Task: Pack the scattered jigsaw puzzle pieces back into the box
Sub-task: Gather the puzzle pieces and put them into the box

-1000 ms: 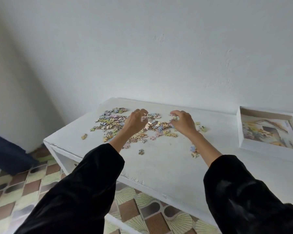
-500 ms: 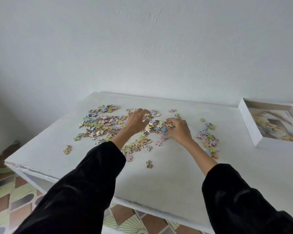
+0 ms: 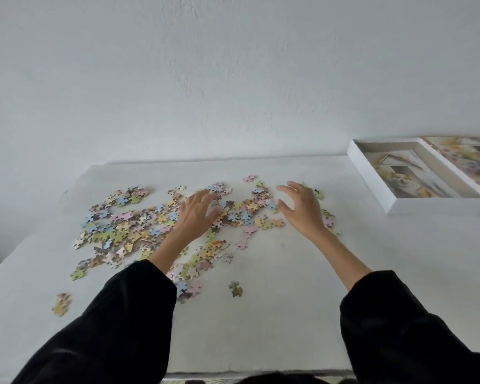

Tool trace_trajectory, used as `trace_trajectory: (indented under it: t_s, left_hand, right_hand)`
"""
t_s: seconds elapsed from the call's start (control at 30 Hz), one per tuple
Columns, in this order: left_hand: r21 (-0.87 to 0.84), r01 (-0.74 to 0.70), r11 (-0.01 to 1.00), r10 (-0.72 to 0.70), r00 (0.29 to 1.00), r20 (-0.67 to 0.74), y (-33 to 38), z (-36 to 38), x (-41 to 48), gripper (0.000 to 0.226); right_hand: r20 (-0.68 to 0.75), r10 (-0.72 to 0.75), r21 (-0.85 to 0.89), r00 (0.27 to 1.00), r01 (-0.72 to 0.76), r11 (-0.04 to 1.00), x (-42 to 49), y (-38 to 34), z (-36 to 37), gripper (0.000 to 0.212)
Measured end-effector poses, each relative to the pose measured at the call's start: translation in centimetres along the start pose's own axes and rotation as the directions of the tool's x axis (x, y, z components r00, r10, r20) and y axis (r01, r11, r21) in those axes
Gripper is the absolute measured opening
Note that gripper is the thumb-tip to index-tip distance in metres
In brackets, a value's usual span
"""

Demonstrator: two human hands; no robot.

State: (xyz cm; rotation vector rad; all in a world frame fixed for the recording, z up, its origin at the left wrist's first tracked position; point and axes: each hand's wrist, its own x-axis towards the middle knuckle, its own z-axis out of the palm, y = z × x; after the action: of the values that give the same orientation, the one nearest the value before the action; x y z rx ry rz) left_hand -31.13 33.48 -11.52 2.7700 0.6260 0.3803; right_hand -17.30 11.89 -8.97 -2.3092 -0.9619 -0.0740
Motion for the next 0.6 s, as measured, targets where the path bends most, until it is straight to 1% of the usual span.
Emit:
trace_trajectory:
  t_s: [0.07, 0.1, 0.13, 0.2, 0.27, 0.33, 0.43, 0.53, 0.6]
  left_hand:
    - [0.021, -0.014, 1.0, 0.013, 0.999, 0.029, -0.1, 0.4, 0.6, 0.045]
    - [0.029, -0.018, 0.999, 0.017, 0.999, 0.043, -0.1, 0.5, 0.8, 0.046]
    - [0.035, -0.021, 0.999, 0.019, 0.998, 0.051, -0.1, 0.6, 1.0, 0.047]
    - [0.054, -0.023, 0.998, 0.019, 0.998, 0.06, -0.1, 1.0, 1.2, 0.048]
    - [0.07, -0.024, 0.997, 0.02, 0.998, 0.055, 0.0, 1.2, 1.3, 0.048]
    - [0.075, -0.025, 0.997, 0.022, 0.999, 0.046, 0.0, 1.4, 1.3, 0.048]
    - [0.072, -0.022, 0.997, 0.018, 0.999, 0.048, 0.0, 1.4, 1.1, 0.048]
    - [0.056, -0.019, 0.998, 0.016, 0.998, 0.052, 0.0, 1.4, 1.1, 0.048]
    - [0.036, -0.02, 0.999, 0.018, 0.998, 0.053, 0.1, 1.4, 1.0, 0.049]
  right_hand:
    - [-0.058, 0.147, -0.027, 0.987, -0.149, 0.988, -1.2, 2.2, -1.2, 0.042]
    - [-0.062, 0.214, -0.016, 0.975, -0.215, 0.976, -1.9, 3.2, -1.6, 0.044]
    - [-0.053, 0.267, 0.002, 0.962, -0.267, 0.964, -2.5, 3.8, -1.8, 0.045]
    - [-0.018, 0.314, -0.011, 0.949, -0.314, 0.949, -3.3, 4.4, -1.5, 0.047]
    - [0.002, 0.296, -0.067, 0.955, -0.296, 0.953, -3.6, 4.1, -0.6, 0.052]
    - [0.001, 0.266, -0.072, 0.964, -0.266, 0.961, -3.5, 3.2, 0.5, 0.062]
    - [0.05, 0.248, -0.079, 0.967, -0.244, 0.967, -3.5, 1.0, 2.5, 0.054]
    - [0.083, 0.183, -0.115, 0.98, -0.173, 0.978, -3.3, -1.5, 4.2, 0.054]
    - [0.098, 0.171, -0.102, 0.98, -0.161, 0.982, -3.1, -2.5, 5.0, 0.053]
